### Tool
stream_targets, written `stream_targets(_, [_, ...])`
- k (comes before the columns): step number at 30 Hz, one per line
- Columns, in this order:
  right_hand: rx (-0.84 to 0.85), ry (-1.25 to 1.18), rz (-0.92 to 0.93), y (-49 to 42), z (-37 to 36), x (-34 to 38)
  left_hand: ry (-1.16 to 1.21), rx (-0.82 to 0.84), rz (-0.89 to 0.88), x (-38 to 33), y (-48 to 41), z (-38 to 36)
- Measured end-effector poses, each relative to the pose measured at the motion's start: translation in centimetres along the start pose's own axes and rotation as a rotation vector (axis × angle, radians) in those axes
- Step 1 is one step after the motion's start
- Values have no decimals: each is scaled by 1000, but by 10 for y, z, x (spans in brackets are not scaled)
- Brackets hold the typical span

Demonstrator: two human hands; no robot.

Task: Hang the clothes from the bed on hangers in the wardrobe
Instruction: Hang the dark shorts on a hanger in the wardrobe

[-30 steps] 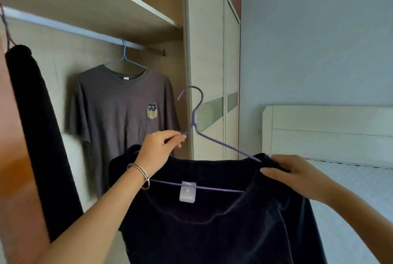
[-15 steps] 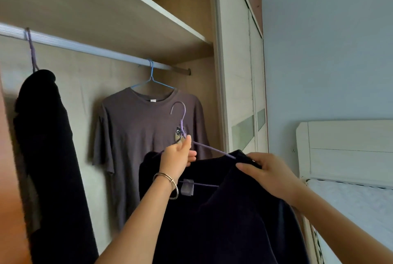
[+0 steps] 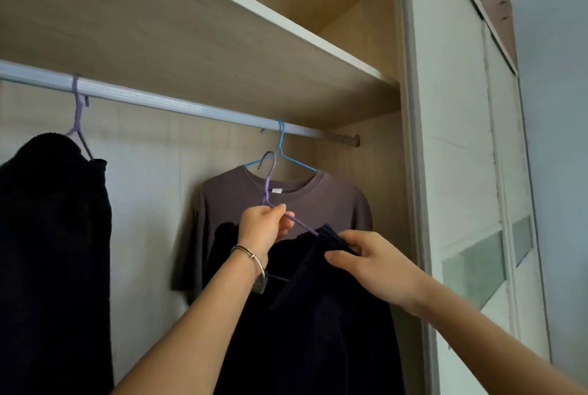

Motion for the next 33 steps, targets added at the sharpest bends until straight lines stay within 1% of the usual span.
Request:
stream_targets(4, [-43,-134,55,-56,11,-6,3,-69,-52,-13,-42,-10])
stream_targets(9, [-89,-241,119,-112,14,-5,29,-78,-108,-37,-85,-18])
stream_targets(13, [-63,-314,178,-143,3,13,44,-122,-134,-57,-111,-4])
stream_targets(18, [-47,-330,283,-166,-31,57,0,-153,-148,-83,-133,44])
stream_targets(23, [-2,-365,330,-181,-69,95,-62,-228,-193,-101,-146,90])
stream_targets(29, [15,-255,366,-187,-113,102,-250,-254,-63,-89,-147,133])
stream_targets(33, [24,-269,383,-188,-125,104,-285,-266,-63,-84,-144,140])
Point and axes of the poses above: each hand's wrist, its own y-axis away from the middle knuckle, its own z-axis out of the back of the hand, x = y × z, the point moved 3 cm from there along -y, towards the middle knuckle, and after that the axes turned 4 degrees about -z, right-handed, at the moved point
